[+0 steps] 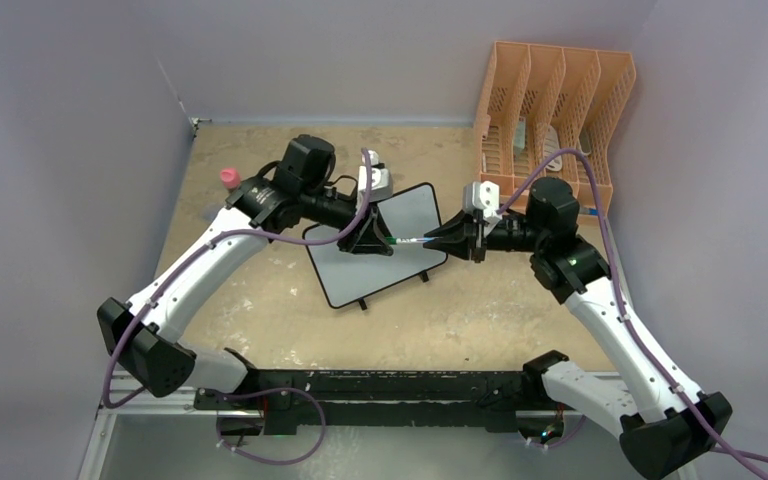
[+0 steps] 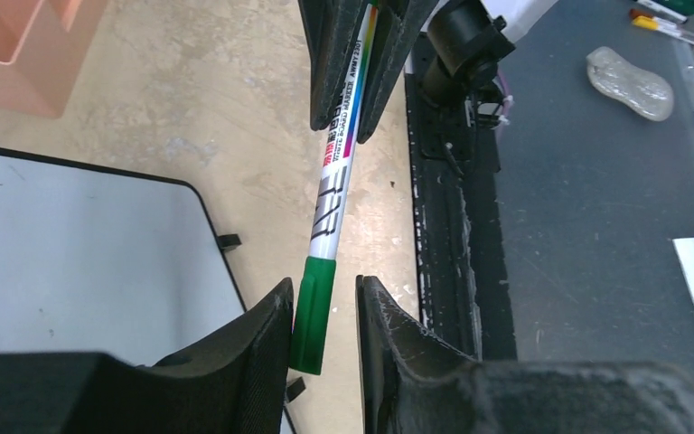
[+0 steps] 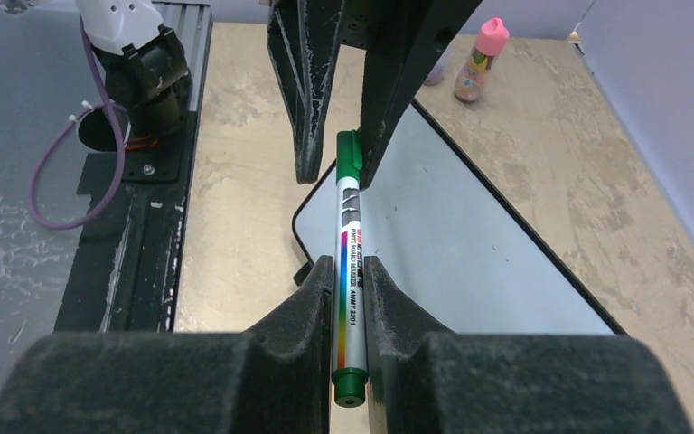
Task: Write a sentence on the whiteboard
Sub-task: Open the pen cap.
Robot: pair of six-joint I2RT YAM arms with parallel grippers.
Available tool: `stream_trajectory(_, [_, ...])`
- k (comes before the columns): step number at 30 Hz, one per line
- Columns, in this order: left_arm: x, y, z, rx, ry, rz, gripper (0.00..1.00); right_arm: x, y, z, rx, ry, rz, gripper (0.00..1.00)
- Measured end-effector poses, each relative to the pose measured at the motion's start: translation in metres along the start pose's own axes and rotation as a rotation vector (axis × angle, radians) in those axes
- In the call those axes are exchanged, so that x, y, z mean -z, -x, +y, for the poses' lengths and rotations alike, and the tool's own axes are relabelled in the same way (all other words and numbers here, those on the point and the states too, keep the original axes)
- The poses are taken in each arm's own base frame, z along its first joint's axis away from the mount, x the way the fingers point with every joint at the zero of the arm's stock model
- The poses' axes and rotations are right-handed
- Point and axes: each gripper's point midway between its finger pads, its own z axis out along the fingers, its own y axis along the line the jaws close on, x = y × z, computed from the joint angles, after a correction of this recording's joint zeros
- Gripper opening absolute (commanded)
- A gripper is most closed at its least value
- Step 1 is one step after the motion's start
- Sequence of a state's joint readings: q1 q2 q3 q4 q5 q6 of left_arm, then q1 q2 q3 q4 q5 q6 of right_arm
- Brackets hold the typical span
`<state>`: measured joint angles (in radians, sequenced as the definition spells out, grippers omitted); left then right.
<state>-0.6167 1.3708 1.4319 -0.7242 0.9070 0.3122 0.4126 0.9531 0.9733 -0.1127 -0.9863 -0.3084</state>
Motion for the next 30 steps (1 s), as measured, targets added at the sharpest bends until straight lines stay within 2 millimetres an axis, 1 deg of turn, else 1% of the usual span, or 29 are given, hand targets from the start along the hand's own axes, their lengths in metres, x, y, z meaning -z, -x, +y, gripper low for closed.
stream_trajectory(4, [-0.004, 0.0, -0.003, 0.033, -0.051, 0.003, 0.22, 0.0, 0.0, 0.001, 0.013, 0.008, -0.004, 0.0])
stream_trajectory(6, [-0.006, -0.001, -0.004, 0.045, -0.068, 0.006, 0.14, -0.001, 0.0, 0.002, 0.014, 0.014, -0.007, 0.0])
stream_trajectory(7, [-0.006, -0.001, -0.004, 0.052, -0.075, 0.008, 0.09, -0.001, 0.0, 0.003, 0.014, 0.019, -0.009, 0.0])
stream_trajectory(8, [-0.007, -0.002, -0.005, 0.058, -0.08, 0.011, 0.01, -0.001, 0.0, 0.003, 0.014, 0.024, -0.01, 0.0])
stream_trajectory(9, [-0.007, -0.003, -0.006, 0.06, -0.089, 0.011, 0.0, -0.001, 0.0, 0.004, 0.014, 0.027, -0.011, 0.0])
stream_trajectory(15, [-0.005, -0.002, -0.009, 0.049, -0.097, 0.017, 0.0, -0.001, 0.0, 0.006, 0.01, 0.04, -0.013, 0.05])
stream_trajectory(16, [-0.005, -0.003, -0.009, 0.05, -0.096, 0.019, 0.0, -0.001, 0.0, 0.006, 0.008, 0.042, -0.014, 0.04])
stream_trajectory(17, [-0.005, -0.003, -0.009, 0.048, -0.094, 0.02, 0.0, -0.001, 0.0, 0.007, 0.006, 0.044, -0.013, 0.0])
stream_trajectory(25, [-0.003, -0.006, -0.009, 0.036, -0.085, 0.035, 0.0, -0.003, -0.006, 0.008, -0.02, 0.06, -0.002, 0.0])
stream_trajectory(30, [0.002, -0.004, -0.014, -0.017, -0.061, 0.031, 0.0, -0.002, -0.004, 0.011, 0.002, 0.064, -0.002, 0.0])
